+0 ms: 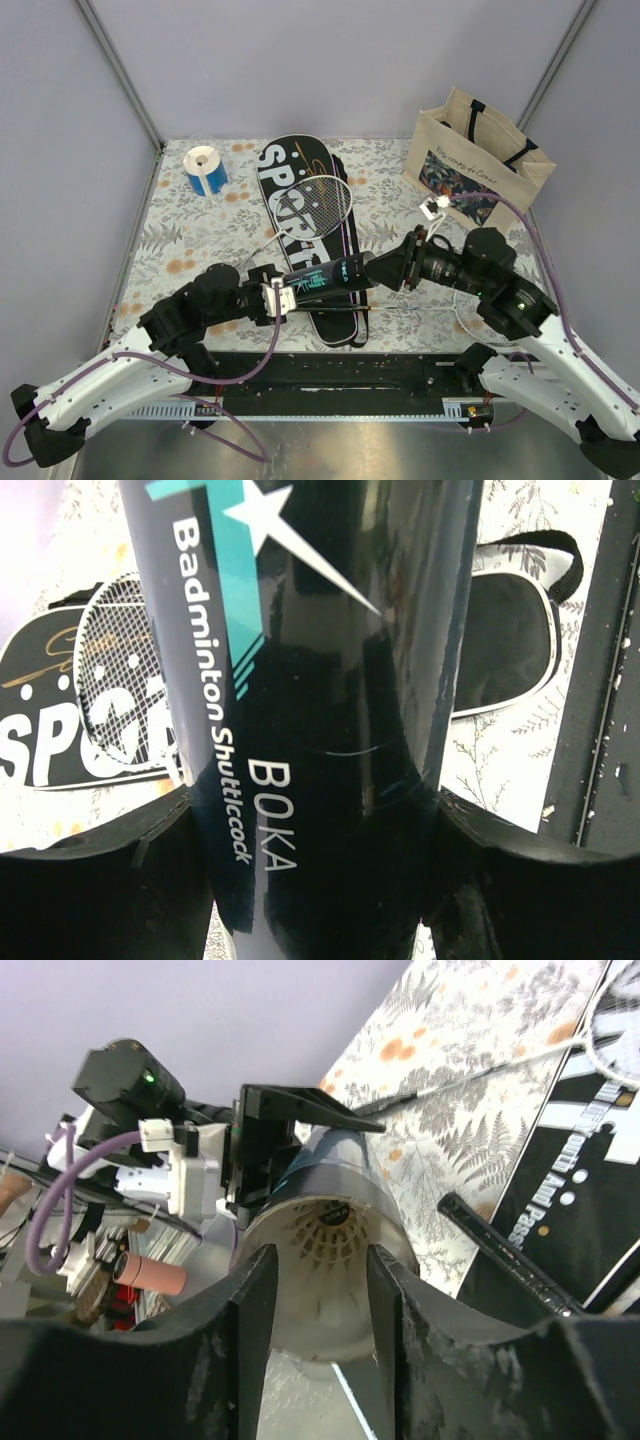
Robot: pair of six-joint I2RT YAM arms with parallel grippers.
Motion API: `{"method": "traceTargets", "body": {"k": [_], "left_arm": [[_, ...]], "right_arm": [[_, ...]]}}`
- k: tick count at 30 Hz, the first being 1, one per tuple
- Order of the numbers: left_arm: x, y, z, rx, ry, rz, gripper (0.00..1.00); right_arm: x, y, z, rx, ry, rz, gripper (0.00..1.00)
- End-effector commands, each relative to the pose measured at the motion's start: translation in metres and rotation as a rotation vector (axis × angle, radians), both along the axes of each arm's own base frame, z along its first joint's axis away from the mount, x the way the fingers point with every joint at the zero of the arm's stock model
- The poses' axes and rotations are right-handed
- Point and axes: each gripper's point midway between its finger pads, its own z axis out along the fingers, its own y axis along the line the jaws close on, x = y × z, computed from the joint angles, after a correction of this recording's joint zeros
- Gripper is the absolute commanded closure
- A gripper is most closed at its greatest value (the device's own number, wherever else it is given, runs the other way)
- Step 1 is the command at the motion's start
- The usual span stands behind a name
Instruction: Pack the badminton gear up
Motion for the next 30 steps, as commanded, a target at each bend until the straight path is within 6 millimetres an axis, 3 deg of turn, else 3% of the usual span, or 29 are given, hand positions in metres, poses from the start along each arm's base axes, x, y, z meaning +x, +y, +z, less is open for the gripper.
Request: {"method": "traceTargets", "body": {"k": [1, 6, 9, 14, 18, 23, 27, 30], "left_arm": [[0.004, -0.017, 0.05, -0.156, -0.105, -0.036, 1.0], [0.005, -0.013, 0.05, -0.149, -0.102, -0.015, 1.0], [0.007, -0.009, 0.057, -0.165, -0.096, 0.02, 1.0], [0.006, 0.001, 0.065, -0.197, -0.067, 0.086, 1.0], [0.004, 0.009, 0.066, -0.245, -0.084, 0.112, 1.0], [0.007, 0.015, 0.07, -0.3, -0.127, 0.149, 1.0], [0.009, 0.018, 0.07, -0.303, -0.141, 0.165, 1.0], [0.009, 0.019, 0.069, -0.301, -0.147, 0.163, 1.0]], "right_arm": [[-0.004, -0.03, 0.045, 0.033, -0.105, -0.127, 0.48], [-0.006, -0.05, 0.063, 0.071, -0.154, -0.207, 0.46], [0.007, -0.061, 0.051, 0.032, -0.15, -0.302, 0.45], [0.06, -0.099, -0.03, -0.253, -0.077, -0.619, 0.45], [0.083, -0.112, -0.095, -0.466, -0.025, -0.725, 0.45], [0.1, -0.12, -0.165, -0.698, 0.065, -0.788, 0.46], [0.106, -0.123, -0.208, -0.833, 0.157, -0.801, 0.48], [0.111, -0.114, -0.231, -0.852, 0.219, -0.762, 0.49]]}}
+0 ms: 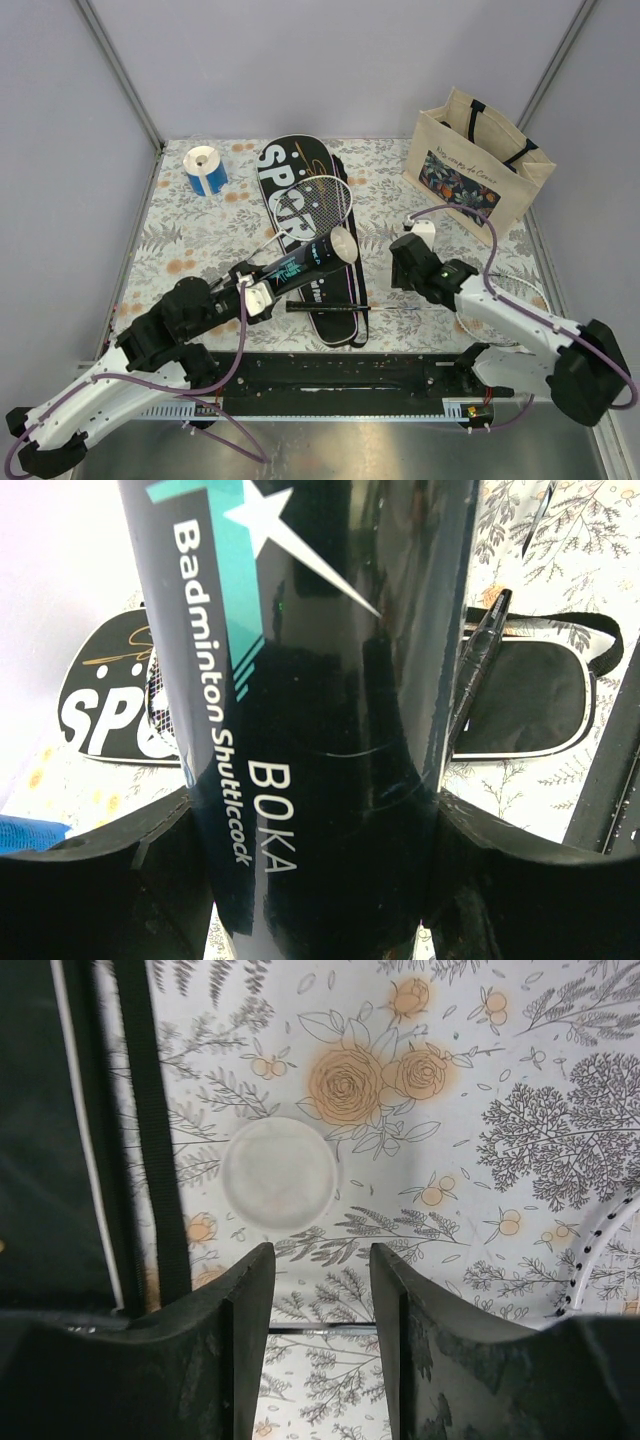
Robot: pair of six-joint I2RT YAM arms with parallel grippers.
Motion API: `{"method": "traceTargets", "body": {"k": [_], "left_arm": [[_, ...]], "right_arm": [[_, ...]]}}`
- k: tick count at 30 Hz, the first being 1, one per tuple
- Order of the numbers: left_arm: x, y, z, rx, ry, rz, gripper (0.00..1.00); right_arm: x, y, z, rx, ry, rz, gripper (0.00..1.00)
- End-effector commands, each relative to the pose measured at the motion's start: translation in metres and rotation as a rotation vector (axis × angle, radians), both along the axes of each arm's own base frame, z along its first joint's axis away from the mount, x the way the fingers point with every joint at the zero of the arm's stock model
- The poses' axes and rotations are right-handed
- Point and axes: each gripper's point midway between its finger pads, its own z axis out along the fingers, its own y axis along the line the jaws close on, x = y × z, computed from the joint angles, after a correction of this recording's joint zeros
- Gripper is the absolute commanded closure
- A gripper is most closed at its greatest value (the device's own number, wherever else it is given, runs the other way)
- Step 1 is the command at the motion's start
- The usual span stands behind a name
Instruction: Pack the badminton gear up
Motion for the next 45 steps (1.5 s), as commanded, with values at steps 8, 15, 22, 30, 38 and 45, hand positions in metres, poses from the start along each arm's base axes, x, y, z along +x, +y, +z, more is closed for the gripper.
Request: {"method": "traceTargets", "body": {"k": [8, 15, 22, 30, 38, 45], "left_arm": [[0.006, -0.004, 0.028, -0.093, -0.071, 0.018, 1.0], [0.007, -0.005, 0.028, -0.093, -0.07, 0.017, 1.0], [0.008, -0.005, 0.026, -0.085, -0.069, 0.021, 1.0], [0.008, -0.006, 0.023, -0.076, -0.065, 0.016, 1.0], [0.009, -0.007, 0.014, -0.039, -0.044, 0.011, 1.0], [0.008, -0.009, 0.007, -0.013, -0.033, -0.001, 1.0]], "right_arm": [[0.024, 0.003, -0.046, 0.017, 0.081, -0.087, 0.53], [0.027, 0.004, -0.068, 0.036, 0.131, -0.095, 0.56], [0.026, 0.004, -0.088, 0.009, 0.187, -0.094, 0.63], [0.027, -0.005, -0.082, -0.015, 0.153, -0.105, 1.0], [0.03, -0.009, -0.027, 0.032, 0.021, -0.084, 1.0], [0.024, -0.015, 0.08, 0.176, -0.232, -0.043, 1.0]]}}
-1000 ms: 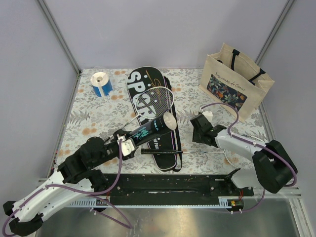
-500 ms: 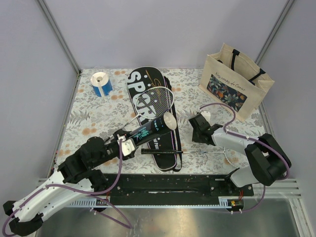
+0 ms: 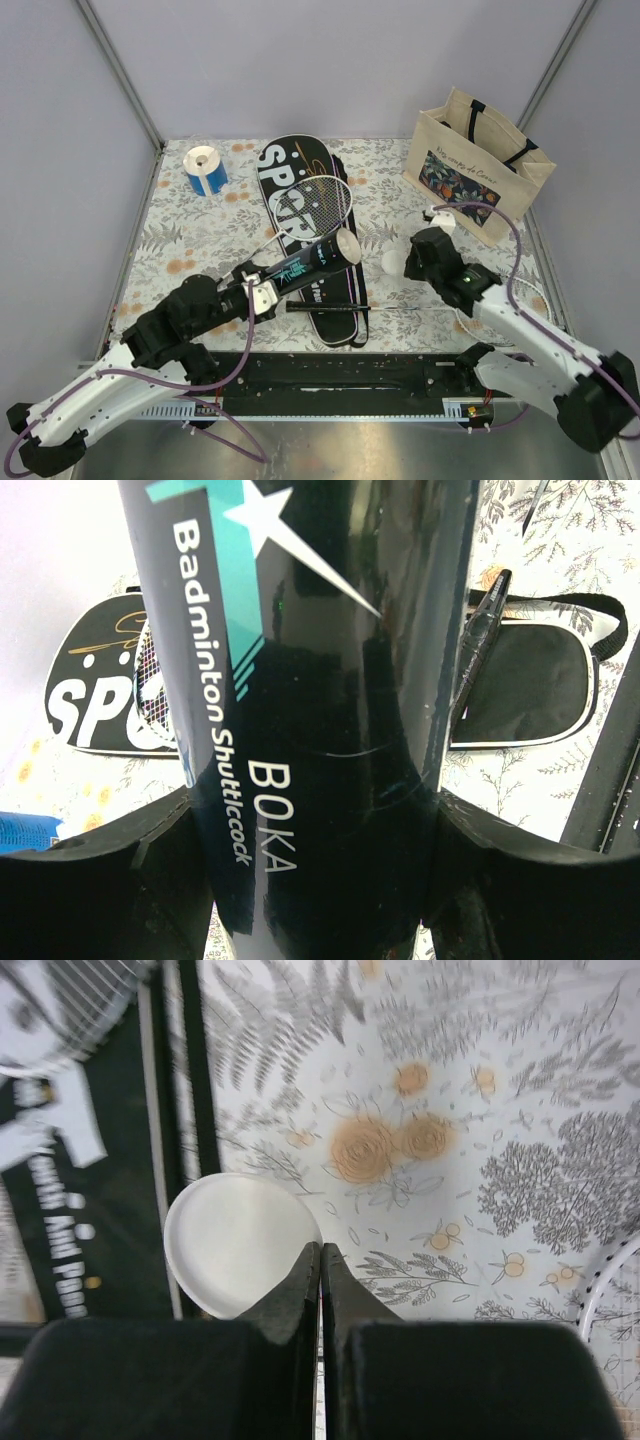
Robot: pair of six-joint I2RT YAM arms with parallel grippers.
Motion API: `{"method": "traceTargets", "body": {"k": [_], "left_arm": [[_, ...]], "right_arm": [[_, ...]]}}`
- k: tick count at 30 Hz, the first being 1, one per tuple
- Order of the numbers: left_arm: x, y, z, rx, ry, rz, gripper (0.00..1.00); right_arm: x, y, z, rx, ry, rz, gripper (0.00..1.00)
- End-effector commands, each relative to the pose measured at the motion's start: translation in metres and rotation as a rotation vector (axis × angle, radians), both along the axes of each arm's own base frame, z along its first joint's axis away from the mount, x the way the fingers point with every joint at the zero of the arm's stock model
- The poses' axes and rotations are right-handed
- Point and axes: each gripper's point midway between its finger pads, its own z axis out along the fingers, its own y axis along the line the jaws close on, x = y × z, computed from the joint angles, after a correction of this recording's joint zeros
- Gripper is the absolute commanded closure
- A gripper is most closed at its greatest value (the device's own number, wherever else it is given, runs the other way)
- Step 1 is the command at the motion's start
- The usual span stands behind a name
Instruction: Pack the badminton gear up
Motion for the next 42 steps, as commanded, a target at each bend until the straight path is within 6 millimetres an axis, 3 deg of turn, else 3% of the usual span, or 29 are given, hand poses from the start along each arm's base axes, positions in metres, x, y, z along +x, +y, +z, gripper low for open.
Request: {"method": "traceTargets", "body": {"k": [1, 4, 7, 11, 15, 24, 32, 42], "left_arm": [[0.005, -0.008, 0.018, -0.045, -0.056, -0.013, 1.0], [0.002, -0.01, 0.012, -0.019, -0.041, -0.037, 1.0], [0.001, -0.012, 0.006, 0.002, -0.033, -0.054, 1.0], [-0.002, -0.014, 0.003, 0.009, -0.023, -0.079, 1.0], [-0.007, -0.018, -0.001, 0.019, -0.013, -0.118, 1.0], [-0.011, -0.022, -0.005, 0.029, -0.005, -0.154, 1.0], [-0.01, -0.023, -0.007, 0.037, -0.002, -0.157, 1.0], [-0.009, -0.024, -0.007, 0.044, -0.002, -0.159, 1.0]], "right_arm": [[0.0, -0.005, 0.089, 0.1, -0.226, 0.027, 1.0], [-0.018, 0.001, 0.145, 0.222, -0.364, 0.115, 1.0], [-0.041, 0.012, 0.188, 0.331, -0.454, 0.233, 1.0], [-0.078, 0.042, 0.225, 0.479, -0.484, 0.467, 1.0], [-0.107, 0.064, 0.248, 0.63, -0.482, 0.628, 1.0], [-0.121, 0.092, 0.255, 0.761, -0.394, 0.771, 1.0], [-0.11, 0.101, 0.225, 0.734, -0.275, 0.756, 1.0], [-0.102, 0.097, 0.207, 0.679, -0.244, 0.705, 1.0]]}}
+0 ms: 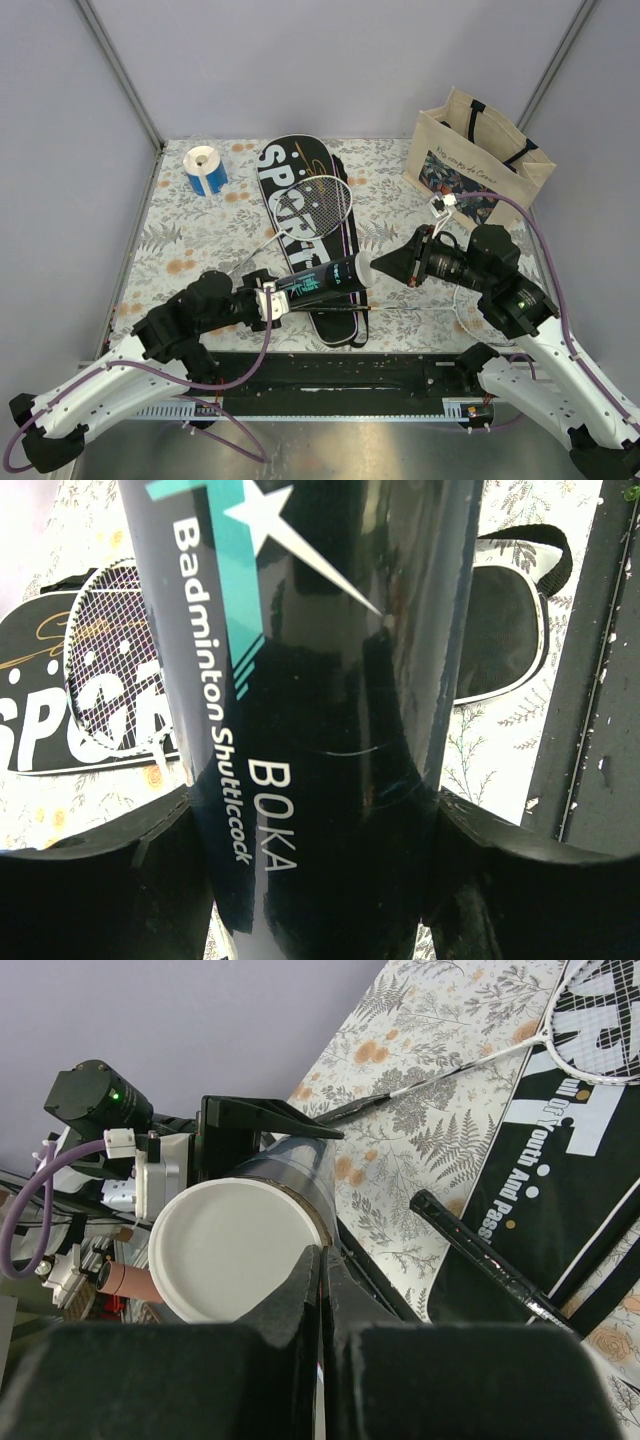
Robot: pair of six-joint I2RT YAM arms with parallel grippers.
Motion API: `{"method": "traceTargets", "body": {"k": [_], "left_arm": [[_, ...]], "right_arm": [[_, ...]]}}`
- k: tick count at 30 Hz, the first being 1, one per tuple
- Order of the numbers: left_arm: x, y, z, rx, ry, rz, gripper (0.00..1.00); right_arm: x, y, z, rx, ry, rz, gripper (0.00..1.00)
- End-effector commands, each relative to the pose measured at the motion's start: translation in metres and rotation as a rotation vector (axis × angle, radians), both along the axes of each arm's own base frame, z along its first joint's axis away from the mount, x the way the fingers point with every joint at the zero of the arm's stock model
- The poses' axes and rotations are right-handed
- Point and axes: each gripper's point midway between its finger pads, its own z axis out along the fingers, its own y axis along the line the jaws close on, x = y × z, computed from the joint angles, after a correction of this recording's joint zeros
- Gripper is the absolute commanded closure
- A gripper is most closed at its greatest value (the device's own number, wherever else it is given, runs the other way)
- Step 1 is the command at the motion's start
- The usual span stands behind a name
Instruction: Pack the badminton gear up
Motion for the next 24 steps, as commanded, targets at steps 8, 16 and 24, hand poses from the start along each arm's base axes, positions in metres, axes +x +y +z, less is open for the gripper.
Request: {"method": "traceTargets", "body": {"k": [8, 16, 24], "left_arm": [[0.003, -0.0132, 0.0245, -0.08, -0.059, -0.035, 1.0], [0.0028, -0.0128, 0.0256, -0.083, -0.063, -0.035, 1.0], [0.0027, -0.0127, 0.0242, -0.081, -0.061, -0.035, 1.0]], "right_arm": [[0.007, -0.0057, -0.0064, -0.031, -0.011, -0.048, 1.0], [0.0085, -0.0068, -0.0084, -0.042, -0.006, -0.057, 1.0], [0.0042, -0.0048, -0.0109, -0.061, 0.009, -0.024, 0.91]]}}
